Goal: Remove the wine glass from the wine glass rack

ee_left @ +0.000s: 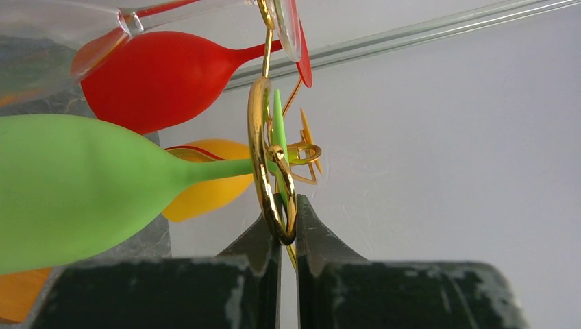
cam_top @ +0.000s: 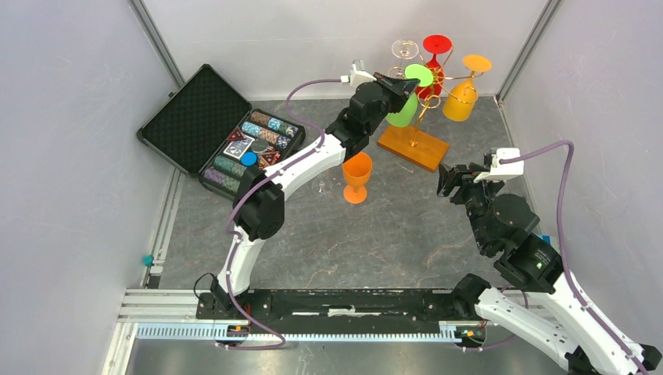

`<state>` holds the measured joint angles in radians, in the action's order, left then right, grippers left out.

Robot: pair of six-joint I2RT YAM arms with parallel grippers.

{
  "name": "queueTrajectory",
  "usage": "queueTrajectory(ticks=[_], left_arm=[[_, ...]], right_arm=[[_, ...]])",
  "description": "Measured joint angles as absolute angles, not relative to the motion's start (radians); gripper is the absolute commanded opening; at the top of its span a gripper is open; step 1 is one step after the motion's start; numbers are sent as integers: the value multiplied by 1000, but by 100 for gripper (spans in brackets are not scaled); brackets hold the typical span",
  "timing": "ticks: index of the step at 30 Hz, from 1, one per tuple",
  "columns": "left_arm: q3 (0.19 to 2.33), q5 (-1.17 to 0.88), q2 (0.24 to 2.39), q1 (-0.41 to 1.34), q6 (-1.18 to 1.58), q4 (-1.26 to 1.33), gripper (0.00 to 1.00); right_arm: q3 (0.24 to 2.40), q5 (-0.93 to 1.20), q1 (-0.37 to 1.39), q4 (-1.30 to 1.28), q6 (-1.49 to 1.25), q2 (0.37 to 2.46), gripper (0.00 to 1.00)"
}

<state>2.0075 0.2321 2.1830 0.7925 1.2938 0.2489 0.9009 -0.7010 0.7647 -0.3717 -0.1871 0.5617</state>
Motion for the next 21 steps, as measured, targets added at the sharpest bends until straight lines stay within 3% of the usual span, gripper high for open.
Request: queueTrajectory(ticks=[19,21], left_arm=[[1974,247,2122,795,1303,150,2],[1979,256,2122,796,1305,138,10]], right_arm=[[901,-701,765,-371,-188,562,71],[901,-701,765,-371,-188,562,71]])
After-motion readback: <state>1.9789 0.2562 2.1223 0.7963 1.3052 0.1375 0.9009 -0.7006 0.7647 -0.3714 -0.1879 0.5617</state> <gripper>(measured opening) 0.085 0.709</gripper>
